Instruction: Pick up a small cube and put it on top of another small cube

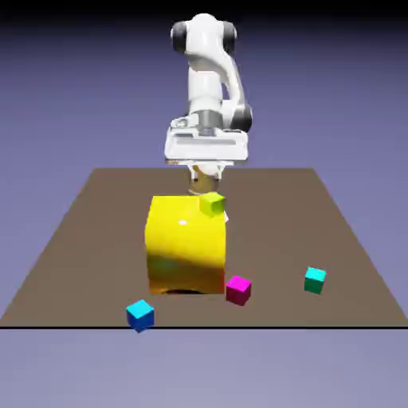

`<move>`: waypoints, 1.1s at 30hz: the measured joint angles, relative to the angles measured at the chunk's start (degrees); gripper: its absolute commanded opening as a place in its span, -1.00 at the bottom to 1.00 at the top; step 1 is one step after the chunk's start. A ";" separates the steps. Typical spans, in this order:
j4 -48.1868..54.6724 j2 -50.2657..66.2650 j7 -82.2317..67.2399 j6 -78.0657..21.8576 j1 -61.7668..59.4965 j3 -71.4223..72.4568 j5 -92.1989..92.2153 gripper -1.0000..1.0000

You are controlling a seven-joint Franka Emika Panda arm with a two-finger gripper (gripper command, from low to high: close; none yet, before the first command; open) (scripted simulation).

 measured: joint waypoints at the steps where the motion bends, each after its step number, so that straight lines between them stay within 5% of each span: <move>1: 1.42 2.08 -0.37 -2.20 0.03 0.76 -1.12 0.00; 28: 39.68 58.14 -10.45 -61.62 0.74 21.14 -31.38 0.00; 32: 38.42 62.78 -8.57 -58.02 0.36 19.60 -35.26 0.00; 33: 37.39 64.40 -7.55 -55.61 0.16 18.63 -36.81 -1.00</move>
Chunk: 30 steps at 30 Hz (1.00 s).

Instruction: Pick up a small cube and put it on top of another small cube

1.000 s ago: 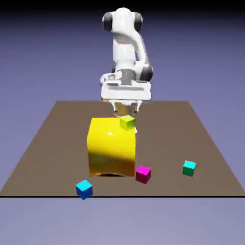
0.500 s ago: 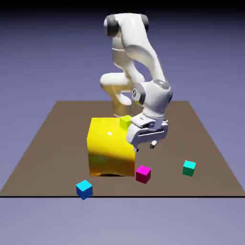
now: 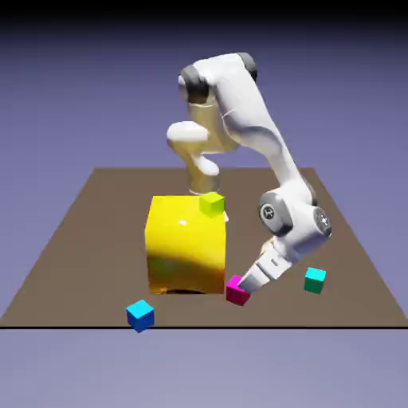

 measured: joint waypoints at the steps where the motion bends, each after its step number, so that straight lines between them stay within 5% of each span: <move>1: 0.00 0.00 0.00 0.01 0.00 0.00 0.00 -1.00; 5: 3.21 -4.95 -3.17 -7.43 0.59 2.94 4.94 -1.00; 27: 44.21 13.77 5.68 -32.36 -2.05 -42.76 54.70 -1.00; 30: 43.57 14.37 5.74 -31.30 -1.74 -44.27 56.62 -1.00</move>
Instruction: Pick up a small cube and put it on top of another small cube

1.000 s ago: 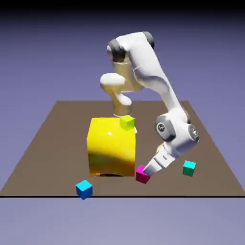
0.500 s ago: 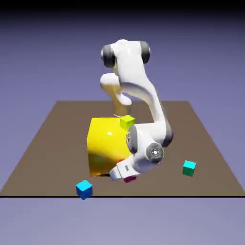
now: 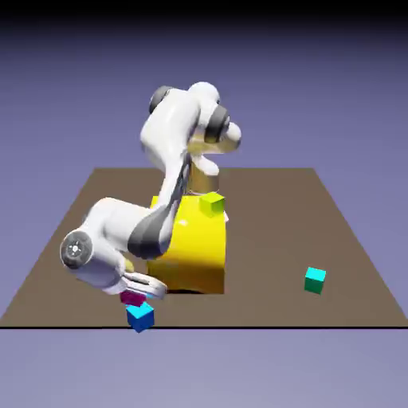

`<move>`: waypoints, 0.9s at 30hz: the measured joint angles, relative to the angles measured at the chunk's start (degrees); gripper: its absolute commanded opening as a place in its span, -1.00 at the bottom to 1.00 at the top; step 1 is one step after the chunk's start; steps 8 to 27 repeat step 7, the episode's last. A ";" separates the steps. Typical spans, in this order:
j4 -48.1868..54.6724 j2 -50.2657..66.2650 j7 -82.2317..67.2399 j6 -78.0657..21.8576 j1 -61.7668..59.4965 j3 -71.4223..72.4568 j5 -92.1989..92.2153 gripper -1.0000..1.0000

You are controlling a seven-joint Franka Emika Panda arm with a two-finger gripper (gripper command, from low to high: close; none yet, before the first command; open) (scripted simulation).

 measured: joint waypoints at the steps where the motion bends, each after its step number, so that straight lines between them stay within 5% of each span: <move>1: -2.07 -0.05 -0.24 1.93 0.40 0.09 0.19 -1.00; 4: -8.31 -0.20 -0.98 7.71 1.61 0.34 0.77 -1.00; 5: -8.32 -0.20 -0.98 7.73 1.62 0.35 0.77 1.00; 27: -8.32 -0.20 -0.98 7.73 1.62 0.35 0.64 1.00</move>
